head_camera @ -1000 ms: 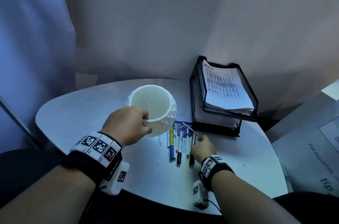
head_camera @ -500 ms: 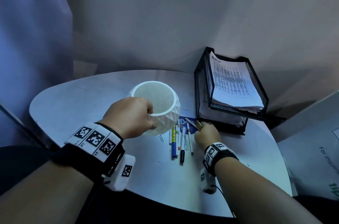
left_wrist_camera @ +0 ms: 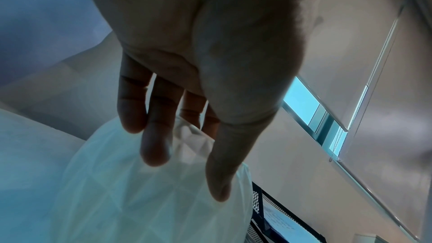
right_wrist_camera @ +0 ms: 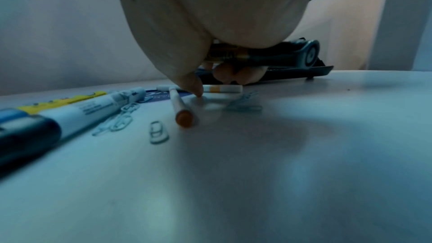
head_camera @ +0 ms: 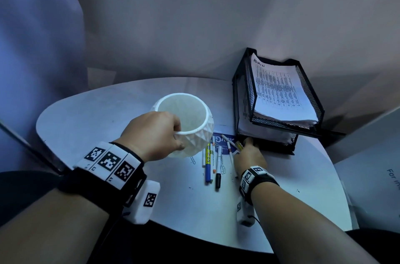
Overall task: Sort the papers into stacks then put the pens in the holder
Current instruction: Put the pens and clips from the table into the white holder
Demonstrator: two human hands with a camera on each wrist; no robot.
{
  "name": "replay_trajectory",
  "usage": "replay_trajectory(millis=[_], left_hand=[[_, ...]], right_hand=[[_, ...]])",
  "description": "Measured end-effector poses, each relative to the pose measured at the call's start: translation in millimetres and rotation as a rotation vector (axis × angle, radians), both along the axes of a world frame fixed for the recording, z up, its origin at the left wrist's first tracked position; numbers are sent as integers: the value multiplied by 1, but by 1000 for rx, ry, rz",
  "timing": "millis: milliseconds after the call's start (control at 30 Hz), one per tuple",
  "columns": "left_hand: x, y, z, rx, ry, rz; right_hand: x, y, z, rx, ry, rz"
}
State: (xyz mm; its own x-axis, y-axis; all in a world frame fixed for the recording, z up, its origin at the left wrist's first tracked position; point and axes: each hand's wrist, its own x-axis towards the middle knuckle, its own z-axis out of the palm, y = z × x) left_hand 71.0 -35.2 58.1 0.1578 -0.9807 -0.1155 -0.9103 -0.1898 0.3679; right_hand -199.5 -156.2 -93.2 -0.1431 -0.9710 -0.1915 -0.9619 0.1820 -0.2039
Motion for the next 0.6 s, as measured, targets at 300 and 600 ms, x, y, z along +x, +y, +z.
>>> replay_trajectory(millis=[300, 600], left_hand=[[0, -1, -6, 21, -19, -8], [5, 3, -5, 59, -45, -32]], right_hand=[[-1, -3, -2, 45, 37, 166], [9, 5, 51, 48, -514, 166]])
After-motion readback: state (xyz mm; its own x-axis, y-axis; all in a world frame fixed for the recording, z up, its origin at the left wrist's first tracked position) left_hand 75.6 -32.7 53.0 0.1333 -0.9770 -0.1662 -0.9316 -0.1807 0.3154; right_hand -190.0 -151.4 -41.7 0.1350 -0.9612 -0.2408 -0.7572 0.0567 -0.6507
